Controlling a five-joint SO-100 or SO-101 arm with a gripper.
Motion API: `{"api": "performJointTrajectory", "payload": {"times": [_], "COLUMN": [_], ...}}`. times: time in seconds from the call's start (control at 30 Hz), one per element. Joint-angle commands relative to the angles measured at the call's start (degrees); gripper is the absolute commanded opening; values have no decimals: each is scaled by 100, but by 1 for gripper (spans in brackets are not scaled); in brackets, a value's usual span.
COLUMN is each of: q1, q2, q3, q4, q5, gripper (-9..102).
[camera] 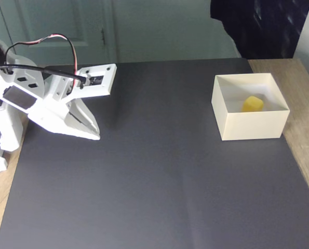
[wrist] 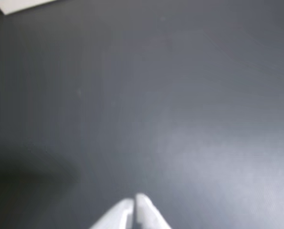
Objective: Grasp a cube block and put it in the white box.
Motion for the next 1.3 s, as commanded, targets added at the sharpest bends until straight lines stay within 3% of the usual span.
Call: {"api": "performJointTrajectory", "payload": {"times": [0.0, 0.43, 1.27], "q1": [62, -123, -413], "q2": [35, 44, 53], "q3": [9, 141, 149], "q4": [105, 1371, 1652], "q5": [-158, -686, -1494], "gripper": [0, 0, 1]}}
